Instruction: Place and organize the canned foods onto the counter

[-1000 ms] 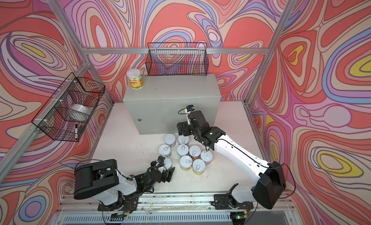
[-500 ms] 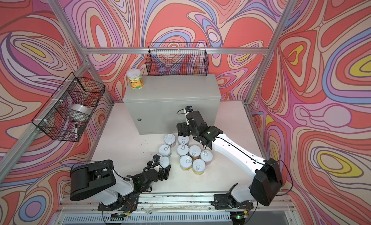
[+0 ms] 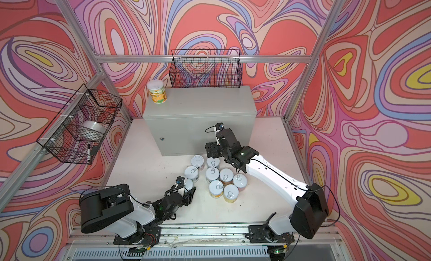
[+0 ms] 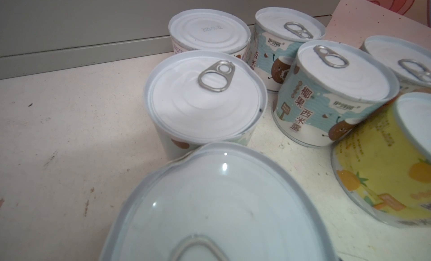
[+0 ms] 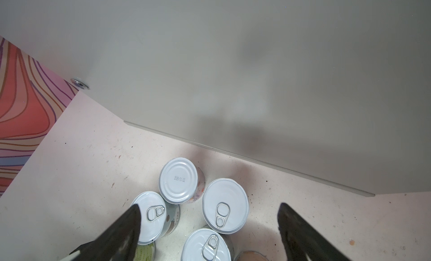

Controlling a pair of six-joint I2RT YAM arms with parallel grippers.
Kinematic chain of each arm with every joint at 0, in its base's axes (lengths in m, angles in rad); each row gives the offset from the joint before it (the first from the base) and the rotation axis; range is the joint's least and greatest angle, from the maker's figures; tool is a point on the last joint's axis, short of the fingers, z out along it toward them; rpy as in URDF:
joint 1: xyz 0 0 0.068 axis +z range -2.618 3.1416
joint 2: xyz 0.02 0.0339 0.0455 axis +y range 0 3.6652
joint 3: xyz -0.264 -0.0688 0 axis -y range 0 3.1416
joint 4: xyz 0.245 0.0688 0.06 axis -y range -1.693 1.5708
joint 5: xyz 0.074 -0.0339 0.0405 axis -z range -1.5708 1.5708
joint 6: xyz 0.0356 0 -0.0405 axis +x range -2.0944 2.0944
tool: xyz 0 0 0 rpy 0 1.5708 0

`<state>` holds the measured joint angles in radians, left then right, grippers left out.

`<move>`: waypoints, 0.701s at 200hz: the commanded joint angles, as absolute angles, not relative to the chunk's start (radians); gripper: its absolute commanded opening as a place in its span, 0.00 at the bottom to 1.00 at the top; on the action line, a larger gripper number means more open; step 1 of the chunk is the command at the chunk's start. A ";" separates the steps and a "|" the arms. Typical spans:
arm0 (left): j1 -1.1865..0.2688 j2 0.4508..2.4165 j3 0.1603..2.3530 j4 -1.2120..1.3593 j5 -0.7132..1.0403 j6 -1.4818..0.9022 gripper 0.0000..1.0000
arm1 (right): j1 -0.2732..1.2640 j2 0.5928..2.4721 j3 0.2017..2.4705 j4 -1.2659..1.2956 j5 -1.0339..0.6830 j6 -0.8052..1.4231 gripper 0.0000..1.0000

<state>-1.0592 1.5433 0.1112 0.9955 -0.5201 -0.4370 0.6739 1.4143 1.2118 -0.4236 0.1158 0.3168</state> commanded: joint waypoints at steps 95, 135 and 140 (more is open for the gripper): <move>-1.052 0.706 0.429 -0.227 -0.418 -0.475 0.00 | 0.680 1.348 1.222 -0.429 0.127 0.353 0.94; -1.052 0.737 0.828 -0.602 -0.515 -0.420 0.00 | 0.679 1.305 1.270 -0.455 0.130 0.361 0.93; -1.051 0.750 0.873 -0.628 -0.532 -0.404 0.00 | 0.680 1.303 1.278 -0.459 0.130 0.361 0.93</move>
